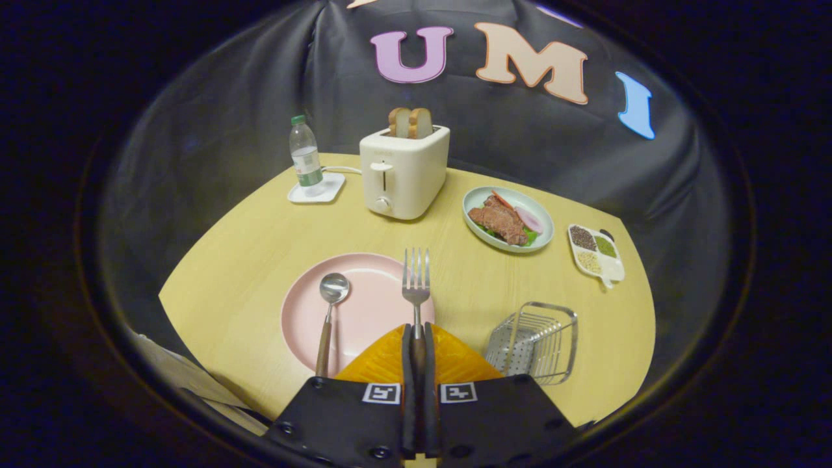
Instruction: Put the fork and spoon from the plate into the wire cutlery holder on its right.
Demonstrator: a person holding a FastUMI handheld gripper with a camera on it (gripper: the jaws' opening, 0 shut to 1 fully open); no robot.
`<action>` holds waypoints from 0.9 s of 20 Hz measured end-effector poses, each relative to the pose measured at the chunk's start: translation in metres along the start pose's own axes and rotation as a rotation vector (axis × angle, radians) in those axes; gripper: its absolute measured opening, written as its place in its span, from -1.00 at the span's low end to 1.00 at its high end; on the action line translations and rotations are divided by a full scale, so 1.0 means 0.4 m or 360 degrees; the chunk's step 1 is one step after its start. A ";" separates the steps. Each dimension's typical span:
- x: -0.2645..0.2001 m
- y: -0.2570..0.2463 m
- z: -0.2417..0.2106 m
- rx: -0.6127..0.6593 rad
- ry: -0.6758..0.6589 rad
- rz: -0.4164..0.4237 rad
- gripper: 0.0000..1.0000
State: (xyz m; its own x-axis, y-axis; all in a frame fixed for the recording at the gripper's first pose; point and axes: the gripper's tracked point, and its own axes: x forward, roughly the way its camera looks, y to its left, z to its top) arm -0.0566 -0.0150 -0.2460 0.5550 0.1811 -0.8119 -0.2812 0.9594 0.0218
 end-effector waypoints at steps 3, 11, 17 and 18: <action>-0.028 -0.055 0.016 -0.0013 0.0026 0.0009 -0.83; -0.079 -0.222 -0.011 -0.0079 0.0138 -0.0006 -0.83; -0.086 -0.286 -0.096 -0.0116 0.0317 0.0025 -0.83; -0.082 -0.292 -0.109 -0.0119 0.0347 0.0028 -0.83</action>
State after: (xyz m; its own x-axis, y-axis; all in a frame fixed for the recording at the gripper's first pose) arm -0.0761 -0.1424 -0.2472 0.3693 0.1390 -0.9189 -0.3512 0.9363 0.0005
